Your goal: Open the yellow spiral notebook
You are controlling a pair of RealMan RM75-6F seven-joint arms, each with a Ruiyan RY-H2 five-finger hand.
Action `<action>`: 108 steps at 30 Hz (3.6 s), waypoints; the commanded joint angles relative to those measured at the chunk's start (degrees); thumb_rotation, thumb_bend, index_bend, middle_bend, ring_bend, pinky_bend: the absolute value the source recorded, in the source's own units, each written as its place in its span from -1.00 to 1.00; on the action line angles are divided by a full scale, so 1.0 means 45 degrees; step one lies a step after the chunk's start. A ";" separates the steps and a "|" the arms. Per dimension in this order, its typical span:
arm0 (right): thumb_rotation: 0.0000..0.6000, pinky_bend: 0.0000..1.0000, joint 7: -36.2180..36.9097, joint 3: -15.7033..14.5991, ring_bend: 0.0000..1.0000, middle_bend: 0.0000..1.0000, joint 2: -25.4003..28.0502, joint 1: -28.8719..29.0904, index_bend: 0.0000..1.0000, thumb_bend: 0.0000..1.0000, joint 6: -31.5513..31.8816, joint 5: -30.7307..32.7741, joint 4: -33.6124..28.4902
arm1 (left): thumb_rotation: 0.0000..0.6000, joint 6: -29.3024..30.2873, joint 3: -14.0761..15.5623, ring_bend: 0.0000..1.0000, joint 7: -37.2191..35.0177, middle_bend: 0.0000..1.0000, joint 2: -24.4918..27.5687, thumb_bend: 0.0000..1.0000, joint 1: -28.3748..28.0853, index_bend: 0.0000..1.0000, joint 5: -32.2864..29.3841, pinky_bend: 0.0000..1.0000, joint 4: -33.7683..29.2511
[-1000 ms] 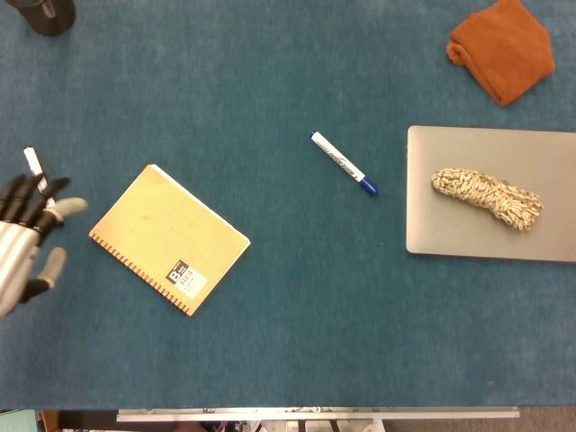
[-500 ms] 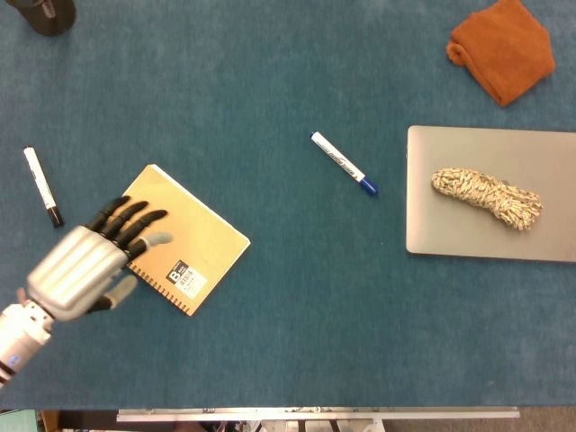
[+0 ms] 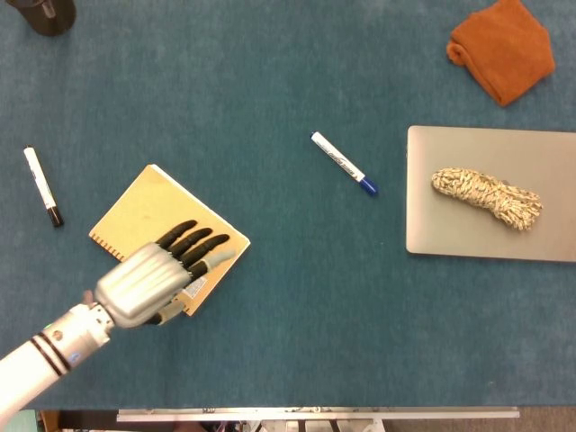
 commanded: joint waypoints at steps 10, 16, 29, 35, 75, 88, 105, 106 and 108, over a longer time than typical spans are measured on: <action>1.00 -0.64 0.0010 0.0021 -0.80 -0.58 0.0087 -0.0084 -0.68 -0.61 0.0058 0.0093 -0.0027 | 1.00 -0.0726 -0.0022 -1.00 0.0530 -1.00 -0.1385 -0.50 -0.0772 -1.00 -0.0395 -1.00 0.0540; 1.00 -0.65 0.0045 0.0020 -0.80 -0.58 0.0152 -0.0174 -0.68 -0.61 0.0124 0.0155 -0.0018 | 1.00 -0.0625 0.0049 -1.00 0.0626 -1.00 -0.2039 -0.50 -0.0913 -1.00 -0.0459 -1.00 0.0999; 1.00 -0.64 0.0173 0.0011 -0.80 -0.58 0.0138 -0.0307 -0.68 -0.62 0.0202 0.0220 0.0115 | 0.81 -0.0681 0.0017 -1.00 0.0839 -1.00 -0.3190 -0.52 -0.0910 -1.00 -0.1482 -1.00 0.1910; 1.00 -0.64 0.0195 0.0012 -0.80 -0.58 0.0138 -0.0341 -0.68 -0.61 0.0217 0.0230 0.0139 | 1.00 -0.0796 0.0056 -1.00 0.1026 -1.00 -0.3382 -0.52 -0.0949 -1.00 -0.1822 -1.00 0.2271; 1.00 -0.64 0.0095 0.0010 -0.80 -0.58 0.0064 -0.0325 -0.68 -0.61 0.0272 -0.0011 0.0029 | 1.00 0.0374 0.1157 -1.00 0.1952 -1.00 -0.1180 -0.52 -0.0442 -1.00 -0.1729 -1.00 0.2039; 1.00 -0.64 -0.0181 -0.0009 -0.80 -0.58 0.0128 -0.0314 -0.68 -0.62 0.0356 -0.0152 -0.0292 | 1.00 0.0855 0.1278 -1.00 0.1560 -1.00 -0.1212 -0.52 -0.0210 -1.00 -0.1450 -1.00 0.2745; 1.00 -0.64 -0.0211 -0.0063 -0.80 -0.58 0.0144 -0.0452 -0.68 -0.61 0.0596 -0.0240 -0.0401 | 1.00 0.0749 0.1192 -1.00 0.0938 -1.00 -0.1728 -0.52 -0.0269 -1.00 -0.1367 -1.00 0.3328; 1.00 -0.64 -0.0203 -0.0067 -0.80 -0.58 0.0151 -0.0476 -0.68 -0.61 0.0628 -0.0237 -0.0398 | 1.00 0.0734 0.1152 -1.00 0.0949 -1.00 -0.1774 -0.52 -0.0300 -1.00 -0.1366 -1.00 0.3336; 1.00 -0.64 -0.0160 -0.0078 -0.80 -0.58 0.0159 -0.0522 -0.68 -0.61 0.0662 -0.0214 -0.0381 | 1.00 0.0640 0.1043 -1.00 0.0995 -1.00 -0.1872 -0.52 -0.0381 -1.00 -0.1424 -1.00 0.3336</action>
